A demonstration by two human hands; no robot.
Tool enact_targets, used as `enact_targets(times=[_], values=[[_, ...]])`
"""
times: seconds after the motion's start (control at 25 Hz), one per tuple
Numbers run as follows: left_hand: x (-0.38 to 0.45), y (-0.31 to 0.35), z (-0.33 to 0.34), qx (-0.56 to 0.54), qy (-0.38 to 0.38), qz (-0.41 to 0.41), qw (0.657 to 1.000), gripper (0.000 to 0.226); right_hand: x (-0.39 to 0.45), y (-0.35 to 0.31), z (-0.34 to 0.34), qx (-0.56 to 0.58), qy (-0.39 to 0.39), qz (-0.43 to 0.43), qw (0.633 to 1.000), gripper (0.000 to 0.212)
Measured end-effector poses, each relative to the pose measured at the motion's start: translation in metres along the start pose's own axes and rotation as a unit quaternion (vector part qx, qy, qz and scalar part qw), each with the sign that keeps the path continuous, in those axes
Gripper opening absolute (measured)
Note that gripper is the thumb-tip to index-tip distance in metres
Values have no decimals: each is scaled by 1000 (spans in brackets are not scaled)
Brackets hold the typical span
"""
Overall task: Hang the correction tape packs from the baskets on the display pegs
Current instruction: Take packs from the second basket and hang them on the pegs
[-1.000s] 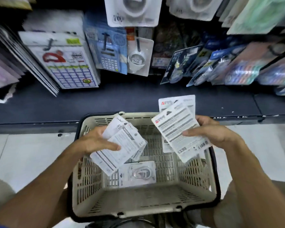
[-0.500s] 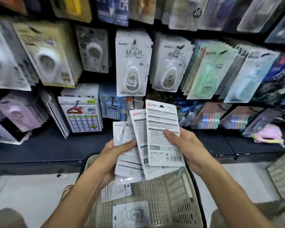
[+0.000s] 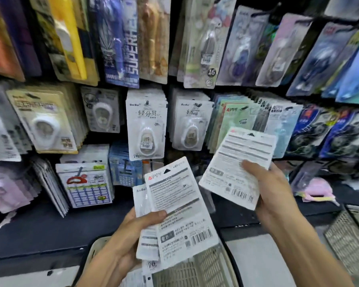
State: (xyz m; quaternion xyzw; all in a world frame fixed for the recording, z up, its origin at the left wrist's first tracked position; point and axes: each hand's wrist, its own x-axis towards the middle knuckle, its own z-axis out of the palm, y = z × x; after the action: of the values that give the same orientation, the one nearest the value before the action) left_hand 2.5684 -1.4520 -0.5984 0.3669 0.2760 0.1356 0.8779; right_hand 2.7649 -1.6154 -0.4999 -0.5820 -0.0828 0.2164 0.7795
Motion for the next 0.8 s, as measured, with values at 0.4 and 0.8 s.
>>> enact_targets(times=[0.4, 0.8], values=[[3, 25, 38, 17, -27, 65, 997, 60, 69, -26, 26, -745, 160, -353, 544, 55], [-2, 51, 66, 46, 16, 181, 982, 68, 26, -31, 31, -337, -189, -93, 918, 40]])
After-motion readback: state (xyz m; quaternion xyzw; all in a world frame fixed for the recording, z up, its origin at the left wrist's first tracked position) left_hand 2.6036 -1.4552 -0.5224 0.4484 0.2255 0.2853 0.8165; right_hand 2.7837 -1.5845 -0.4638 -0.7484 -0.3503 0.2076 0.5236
